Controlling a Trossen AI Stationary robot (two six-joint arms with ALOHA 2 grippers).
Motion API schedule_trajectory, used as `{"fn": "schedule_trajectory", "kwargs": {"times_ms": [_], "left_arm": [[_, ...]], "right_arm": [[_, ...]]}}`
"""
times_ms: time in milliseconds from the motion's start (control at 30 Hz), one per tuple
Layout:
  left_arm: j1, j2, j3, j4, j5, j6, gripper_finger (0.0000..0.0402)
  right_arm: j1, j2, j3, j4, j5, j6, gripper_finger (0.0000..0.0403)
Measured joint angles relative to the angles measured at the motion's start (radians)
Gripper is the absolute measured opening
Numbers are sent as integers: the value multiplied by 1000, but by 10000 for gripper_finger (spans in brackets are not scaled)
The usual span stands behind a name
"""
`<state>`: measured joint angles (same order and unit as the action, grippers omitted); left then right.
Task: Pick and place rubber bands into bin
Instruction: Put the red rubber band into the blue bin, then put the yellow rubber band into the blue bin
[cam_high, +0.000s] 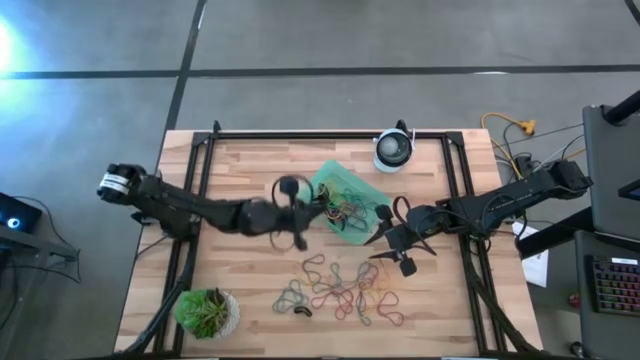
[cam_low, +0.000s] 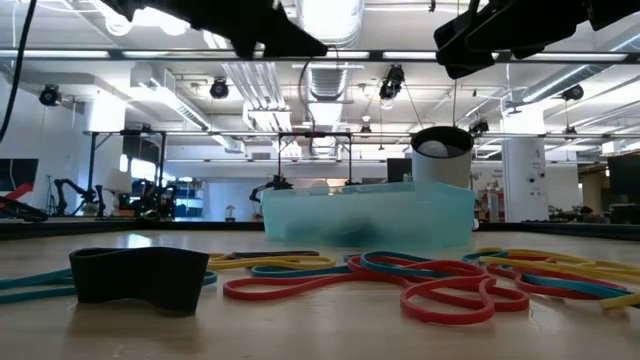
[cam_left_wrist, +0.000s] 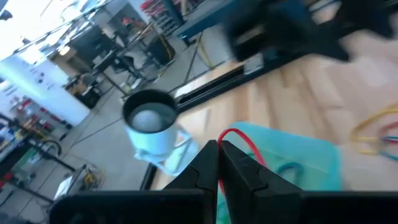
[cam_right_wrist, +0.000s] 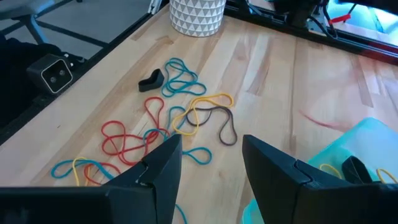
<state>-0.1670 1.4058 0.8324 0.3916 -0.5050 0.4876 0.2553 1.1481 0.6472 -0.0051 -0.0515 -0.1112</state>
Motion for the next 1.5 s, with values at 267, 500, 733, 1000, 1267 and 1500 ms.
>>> {"fn": "schedule_trajectory", "kwargs": {"times_ms": [267,500,733,1000,1267,1500], "left_arm": [[204,36,34,4,222,-53,0],[325,128,67,0,339,-122,0],[384,228,89,1,396,-190,0],[395,282,116,-15,423,-216,20],[395,281,120,-14,426,-218,89],[351,175,117,-203,427,-262,111]], "right_arm": [[0,0,0,-22,-1,4,164],[0,0,0,-33,-1,11,164],[0,0,0,-48,-1,29,164],[0,0,0,-49,-1,30,164],[0,0,0,-51,-1,34,164],[0,0,-33,-51,0,99,164]]}}
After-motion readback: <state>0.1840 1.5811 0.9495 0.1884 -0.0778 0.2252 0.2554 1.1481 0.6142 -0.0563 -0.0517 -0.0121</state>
